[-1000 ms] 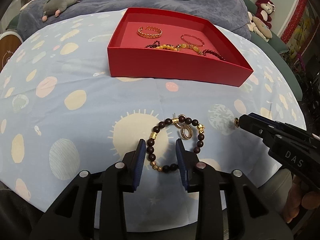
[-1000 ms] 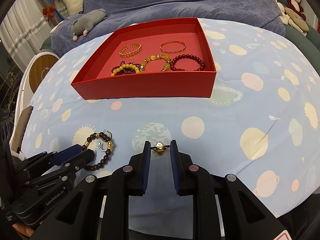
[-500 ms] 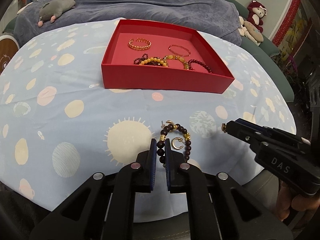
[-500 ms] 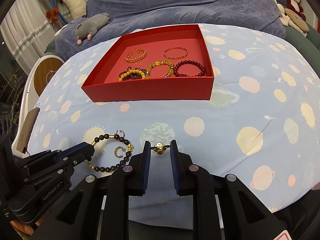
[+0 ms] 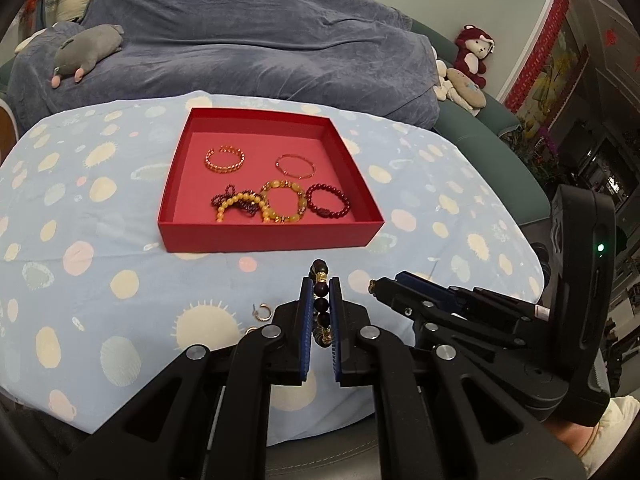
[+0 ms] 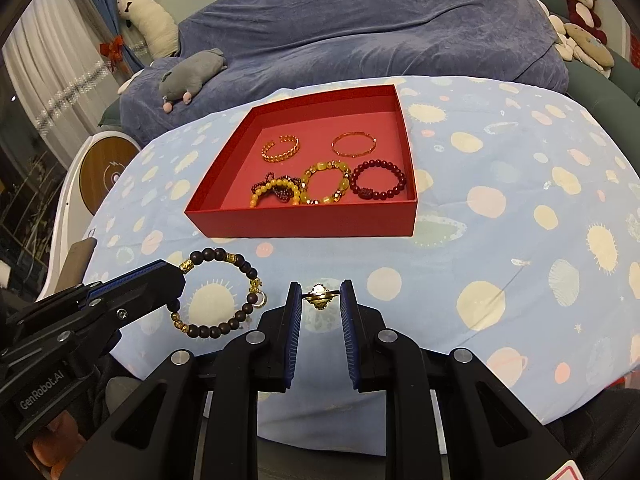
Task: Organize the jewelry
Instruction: 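Lift the black bead bracelet and gold ring and carry them into the box, then open both tools to release the bracelet and ring inside the box, then withdraw both tools from the box toward the gold hoop earrings, then grasp one gold hoop earring with the left tool, then grasp the second gold hoop earring with the right tool while the left tool holds its earring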
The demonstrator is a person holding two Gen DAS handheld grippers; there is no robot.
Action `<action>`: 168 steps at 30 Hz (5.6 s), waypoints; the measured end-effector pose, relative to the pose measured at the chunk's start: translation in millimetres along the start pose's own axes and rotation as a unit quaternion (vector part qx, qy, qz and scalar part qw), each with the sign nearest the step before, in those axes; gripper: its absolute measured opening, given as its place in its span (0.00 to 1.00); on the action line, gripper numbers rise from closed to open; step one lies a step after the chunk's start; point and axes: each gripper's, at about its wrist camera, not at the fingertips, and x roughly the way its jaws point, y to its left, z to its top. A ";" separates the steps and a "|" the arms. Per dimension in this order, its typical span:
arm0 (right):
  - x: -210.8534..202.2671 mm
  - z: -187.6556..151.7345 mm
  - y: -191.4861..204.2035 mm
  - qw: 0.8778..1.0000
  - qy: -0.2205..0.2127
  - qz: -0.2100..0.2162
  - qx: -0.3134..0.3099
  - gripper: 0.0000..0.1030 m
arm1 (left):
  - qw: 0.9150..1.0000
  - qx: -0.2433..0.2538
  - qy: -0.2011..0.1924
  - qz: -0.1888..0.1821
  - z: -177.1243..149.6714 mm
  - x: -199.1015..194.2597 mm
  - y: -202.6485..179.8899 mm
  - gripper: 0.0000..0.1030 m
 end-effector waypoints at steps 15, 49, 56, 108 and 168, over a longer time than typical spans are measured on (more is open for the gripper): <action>21.8 89.0 -2.4 0.999 -0.037 0.008 -0.007 0.18 | 0.999 -0.005 -0.036 0.000 89.3 30.9 10.6 0.08; 168.5 180.0 -20.5 1.000 0.012 -0.013 0.001 0.23 | 0.996 -0.039 0.049 0.069 133.1 172.0 100.1 0.08; 150.5 175.4 -21.8 1.000 -0.010 -0.027 0.008 0.49 | 0.993 -0.062 0.008 0.104 131.5 152.1 101.7 0.51; 28.9 -15.7 -4.8 0.999 0.032 -0.039 0.006 0.49 | 0.992 -0.024 0.062 0.107 -45.9 55.3 42.1 0.51; 66.4 -23.8 38.8 0.997 0.070 -0.003 -0.044 0.48 | 0.990 -0.044 0.063 0.121 -62.2 58.6 76.7 0.16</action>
